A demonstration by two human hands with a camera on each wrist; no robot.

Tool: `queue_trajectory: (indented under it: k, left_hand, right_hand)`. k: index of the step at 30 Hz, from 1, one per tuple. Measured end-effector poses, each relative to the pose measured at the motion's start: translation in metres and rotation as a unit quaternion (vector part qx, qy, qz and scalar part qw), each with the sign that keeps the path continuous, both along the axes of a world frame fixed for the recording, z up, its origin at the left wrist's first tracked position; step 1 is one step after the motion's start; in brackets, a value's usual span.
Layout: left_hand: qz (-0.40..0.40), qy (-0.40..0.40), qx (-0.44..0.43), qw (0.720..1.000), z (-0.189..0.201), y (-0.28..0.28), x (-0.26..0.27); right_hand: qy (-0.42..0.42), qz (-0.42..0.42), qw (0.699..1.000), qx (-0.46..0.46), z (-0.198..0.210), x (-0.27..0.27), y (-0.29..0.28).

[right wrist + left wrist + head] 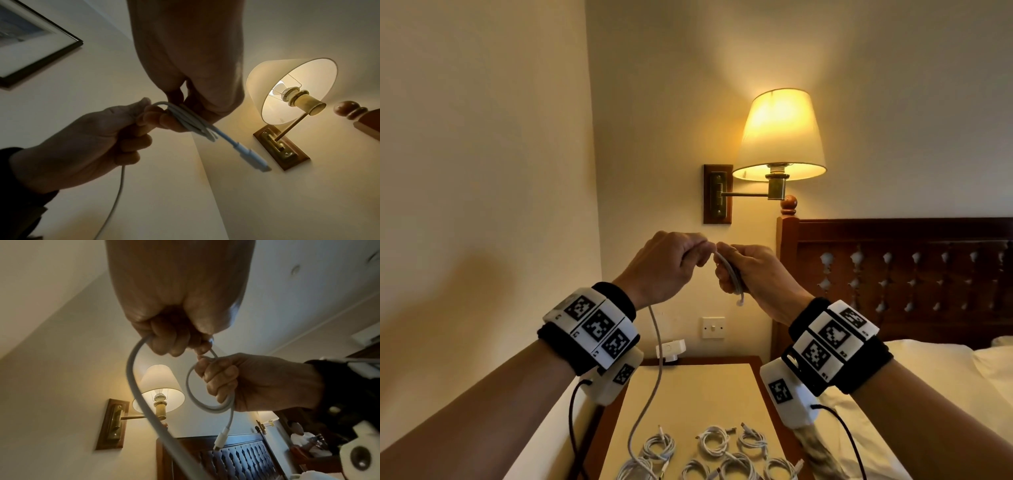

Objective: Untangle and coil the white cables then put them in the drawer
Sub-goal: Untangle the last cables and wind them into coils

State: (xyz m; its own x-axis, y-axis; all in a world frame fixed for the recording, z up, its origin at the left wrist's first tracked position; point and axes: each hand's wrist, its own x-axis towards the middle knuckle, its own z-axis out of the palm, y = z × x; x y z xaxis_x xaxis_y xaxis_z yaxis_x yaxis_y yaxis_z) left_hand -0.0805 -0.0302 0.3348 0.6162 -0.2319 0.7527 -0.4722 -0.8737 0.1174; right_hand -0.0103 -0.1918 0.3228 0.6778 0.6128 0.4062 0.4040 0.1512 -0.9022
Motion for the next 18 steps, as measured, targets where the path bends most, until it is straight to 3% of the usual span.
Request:
queue_trajectory:
  k: [4,7,13,15,18]
  left_hand:
    - [0.021,-0.025,-0.027,0.999,-0.003,0.005,0.006]
    - [0.018,-0.025,-0.052,0.998,-0.005,0.007,0.010]
    - [-0.024,0.049,-0.143,0.988,-0.016,0.015,0.016]
    - [-0.023,0.064,-0.159,0.985,-0.023,0.018,0.019]
    - [-0.032,0.112,-0.158,0.980,-0.038,0.027,0.023]
  right_hand:
    - [0.033,0.012,0.999,0.008,-0.001,-0.007,0.005]
    - [0.115,0.073,0.990,0.036,-0.002,-0.006,0.003]
    - [0.318,0.241,0.907,0.133,-0.004,-0.004,-0.007]
    - [0.360,0.269,0.877,0.170,-0.004,0.000,-0.007]
    - [0.383,0.267,0.859,0.210,-0.003,0.009,-0.012]
